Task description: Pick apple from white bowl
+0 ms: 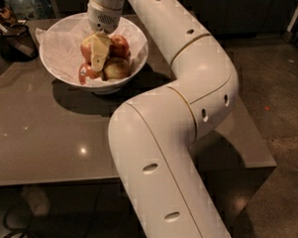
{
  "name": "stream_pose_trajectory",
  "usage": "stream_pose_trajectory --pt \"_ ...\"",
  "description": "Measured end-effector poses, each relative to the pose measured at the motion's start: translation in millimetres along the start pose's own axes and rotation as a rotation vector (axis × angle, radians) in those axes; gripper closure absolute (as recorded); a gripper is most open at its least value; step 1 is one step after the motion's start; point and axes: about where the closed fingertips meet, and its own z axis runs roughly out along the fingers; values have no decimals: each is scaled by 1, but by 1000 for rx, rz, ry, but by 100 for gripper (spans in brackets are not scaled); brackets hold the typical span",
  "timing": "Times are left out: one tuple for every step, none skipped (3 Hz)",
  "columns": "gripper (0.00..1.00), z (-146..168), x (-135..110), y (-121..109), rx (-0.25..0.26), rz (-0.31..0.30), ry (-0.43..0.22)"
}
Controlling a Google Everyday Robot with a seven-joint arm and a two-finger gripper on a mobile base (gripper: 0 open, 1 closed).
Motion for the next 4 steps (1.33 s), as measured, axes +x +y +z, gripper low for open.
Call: stream_pose_trajectory --pt "42 4 4 1 -14 6 5" --pt "65 5 4 1 -14 6 5" --pt "87 5 4 1 -14 6 5" --pt "100 -3 0 0 -14 6 5"
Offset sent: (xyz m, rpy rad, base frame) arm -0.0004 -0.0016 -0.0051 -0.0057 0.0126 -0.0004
